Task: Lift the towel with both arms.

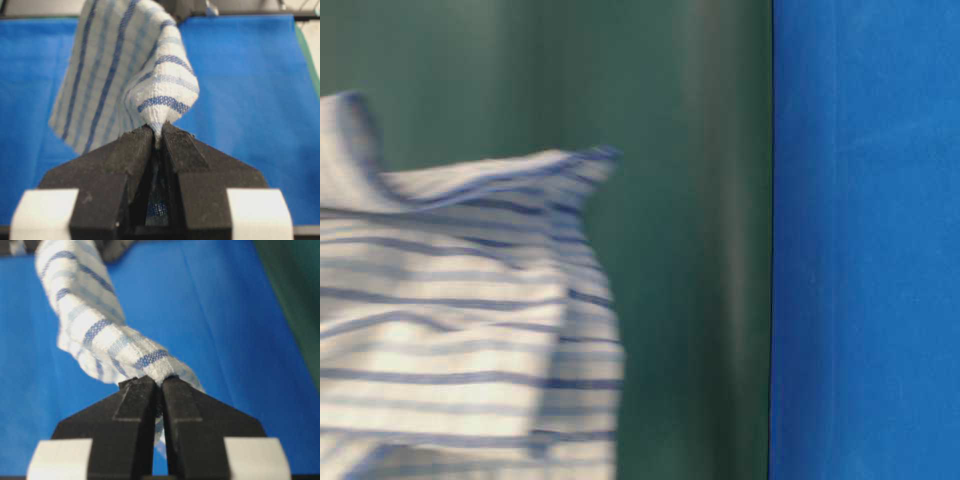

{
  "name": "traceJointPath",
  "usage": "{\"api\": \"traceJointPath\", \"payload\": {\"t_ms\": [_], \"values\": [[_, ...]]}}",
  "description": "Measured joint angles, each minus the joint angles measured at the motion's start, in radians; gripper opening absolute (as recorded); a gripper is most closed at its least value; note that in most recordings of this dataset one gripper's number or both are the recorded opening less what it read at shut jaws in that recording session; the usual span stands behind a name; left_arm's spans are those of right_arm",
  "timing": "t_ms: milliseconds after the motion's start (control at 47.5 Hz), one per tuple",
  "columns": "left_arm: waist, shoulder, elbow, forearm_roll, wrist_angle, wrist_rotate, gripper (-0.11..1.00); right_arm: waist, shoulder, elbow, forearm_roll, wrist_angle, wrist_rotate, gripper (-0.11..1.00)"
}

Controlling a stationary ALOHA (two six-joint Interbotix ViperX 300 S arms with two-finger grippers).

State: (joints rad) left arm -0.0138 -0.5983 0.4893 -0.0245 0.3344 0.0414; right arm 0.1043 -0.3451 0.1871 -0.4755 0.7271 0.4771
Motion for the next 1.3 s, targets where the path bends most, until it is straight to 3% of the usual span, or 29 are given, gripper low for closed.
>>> {"api": "traceJointPath", "payload": {"t_ms": [295,484,695,758,842,947,1031,1095,1200,1305], "values": [[0.003,-0.003,-0.14,0.009,0.114,0.018,0.03,0.014,0.0,-0.118,0.0,0.058,-0.044,0.04],[0.002,0.006,-0.155,0.011,0.121,0.071,0.03,0.014,-0.002,-0.123,0.002,0.072,-0.051,0.04],[0.015,0.018,-0.156,0.011,0.121,0.084,0.04,0.014,-0.002,-0.123,0.002,0.078,-0.086,0.04],[0.02,0.02,-0.156,0.012,0.121,0.084,0.14,0.012,-0.002,-0.123,0.003,0.078,-0.095,0.04],[0.023,0.02,-0.156,0.012,0.121,0.084,0.39,0.014,-0.002,-0.123,0.003,0.08,-0.098,0.05],[0.023,0.018,-0.156,0.012,0.118,0.084,0.7,0.014,-0.002,-0.123,0.002,0.086,-0.097,0.34],[0.023,0.017,-0.156,0.011,0.118,0.084,0.88,0.014,-0.002,-0.123,0.0,0.097,-0.097,0.57],[0.023,0.014,-0.156,0.011,0.117,0.084,0.91,0.014,-0.002,-0.123,-0.002,0.101,-0.097,0.68],[0.023,0.012,-0.156,0.011,0.117,0.084,0.9,0.014,-0.002,-0.123,-0.006,0.103,-0.097,0.64],[0.023,0.014,-0.156,0.012,0.115,0.084,0.9,0.014,-0.002,-0.123,-0.008,0.103,-0.097,0.66]]}}
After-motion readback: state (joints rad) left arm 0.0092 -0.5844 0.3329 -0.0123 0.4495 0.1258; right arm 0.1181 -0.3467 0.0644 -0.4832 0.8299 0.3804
